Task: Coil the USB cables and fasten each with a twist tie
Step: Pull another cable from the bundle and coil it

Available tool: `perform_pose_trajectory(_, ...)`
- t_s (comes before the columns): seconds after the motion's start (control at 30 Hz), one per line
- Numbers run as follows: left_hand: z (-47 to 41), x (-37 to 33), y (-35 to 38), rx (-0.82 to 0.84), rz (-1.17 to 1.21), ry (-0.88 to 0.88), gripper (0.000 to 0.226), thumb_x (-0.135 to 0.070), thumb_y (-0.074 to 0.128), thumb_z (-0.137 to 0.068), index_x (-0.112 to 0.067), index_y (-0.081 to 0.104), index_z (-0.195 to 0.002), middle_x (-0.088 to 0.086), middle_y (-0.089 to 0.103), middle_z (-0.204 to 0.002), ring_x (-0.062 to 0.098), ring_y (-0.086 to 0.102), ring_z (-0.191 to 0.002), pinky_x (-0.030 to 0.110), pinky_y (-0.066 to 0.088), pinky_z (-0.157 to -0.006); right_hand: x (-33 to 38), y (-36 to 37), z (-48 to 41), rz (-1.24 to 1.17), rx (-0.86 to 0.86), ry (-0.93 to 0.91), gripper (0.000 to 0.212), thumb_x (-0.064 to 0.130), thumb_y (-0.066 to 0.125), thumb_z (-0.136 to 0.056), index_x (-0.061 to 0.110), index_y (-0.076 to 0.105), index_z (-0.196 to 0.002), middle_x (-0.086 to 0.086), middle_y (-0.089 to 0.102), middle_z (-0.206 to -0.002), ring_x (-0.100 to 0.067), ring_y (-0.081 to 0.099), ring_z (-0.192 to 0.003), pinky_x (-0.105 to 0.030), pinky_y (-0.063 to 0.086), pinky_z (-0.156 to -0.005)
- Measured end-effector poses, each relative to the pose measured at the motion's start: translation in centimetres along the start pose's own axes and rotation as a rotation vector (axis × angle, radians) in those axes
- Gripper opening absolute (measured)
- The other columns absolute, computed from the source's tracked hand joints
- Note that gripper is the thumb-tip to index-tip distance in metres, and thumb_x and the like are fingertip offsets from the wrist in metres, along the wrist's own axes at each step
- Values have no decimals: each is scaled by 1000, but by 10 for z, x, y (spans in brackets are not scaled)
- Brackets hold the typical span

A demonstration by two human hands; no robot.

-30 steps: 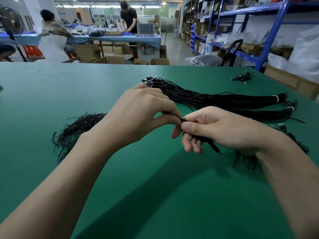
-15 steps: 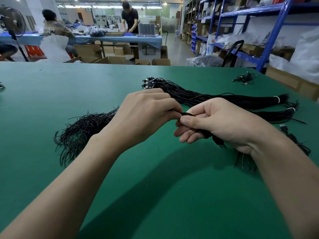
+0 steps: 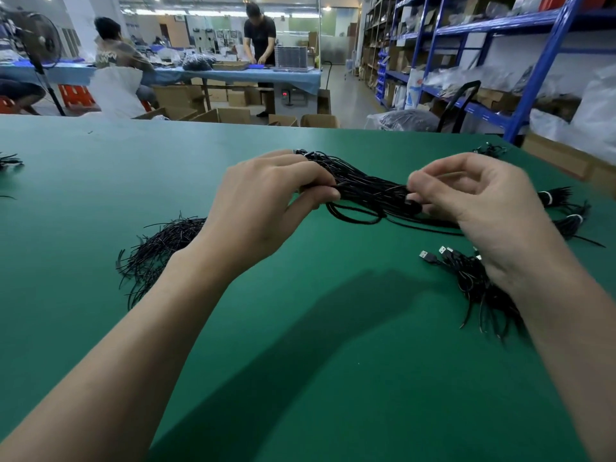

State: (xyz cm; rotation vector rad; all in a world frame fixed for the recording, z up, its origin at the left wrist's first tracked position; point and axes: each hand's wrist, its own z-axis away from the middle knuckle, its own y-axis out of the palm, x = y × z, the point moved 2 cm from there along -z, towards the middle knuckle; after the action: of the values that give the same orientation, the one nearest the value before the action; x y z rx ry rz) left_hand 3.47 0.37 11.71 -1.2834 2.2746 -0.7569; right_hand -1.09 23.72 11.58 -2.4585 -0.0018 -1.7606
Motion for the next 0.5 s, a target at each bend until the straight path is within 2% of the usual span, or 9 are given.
perform_pose_trajectory(0.07,0,0,2,-54,-14,-40,20,-32,62,-98,-17,76,-98,-10,70,-85,14,63,-79,41,52,-61,-4,1,1,21,-107,-12,20,31,72,-92,12,70,-88,0,74,-77,-8,68,-70,-26,61,-65)
perform_pose_trajectory(0.13,2,-4,6,-107,-41,-77,20,-31,63,-98,-16,76,-97,-5,73,-86,20,64,-80,42,52,-60,-9,10,5,78,-206,-18,36,40,64,-97,7,66,-82,2,62,-68,-7,55,-62,-28,51,-57)
perform_pose_trajectory(0.23,5,-11,12,-147,-62,-144,20,-31,62,-99,-16,75,-100,-4,74,-90,21,64,-86,42,52,-62,-17,26,11,147,-251,34,44,52,56,-98,11,59,-83,6,51,-71,-7,44,-60,-28,39,-60)
perform_pose_trajectory(0.3,6,-16,15,-172,-68,-175,20,-31,61,-99,-16,75,-100,-4,74,-90,21,65,-88,43,52,-63,-23,39,16,46,-157,179,46,59,47,-99,17,62,-88,3,61,-82,-11,53,-70,-30,41,-63)
perform_pose_trajectory(0.37,7,-24,19,-183,-85,-176,20,-31,62,-99,-17,75,-100,-4,74,-89,21,65,-89,43,51,-62,-26,53,20,-117,7,332,60,68,40,-95,15,67,-100,-4,71,-96,-16,66,-82,-32,50,-67)
perform_pose_trajectory(0.43,11,-36,25,-172,-96,-154,19,-31,63,-99,-18,76,-98,-4,74,-89,21,66,-87,41,51,-62,-28,61,21,-302,132,411,73,74,37,-90,11,64,-116,-5,75,-102,-15,73,-91,-34,57,-77)
perform_pose_trajectory(0.5,15,-48,34,-163,-102,-116,18,-30,63,-98,-18,76,-96,-4,73,-86,21,66,-84,40,51,-60,-31,61,20,-479,203,479,84,76,41,-87,5,54,-130,-4,72,-100,-15,72,-94,-40,57,-93)
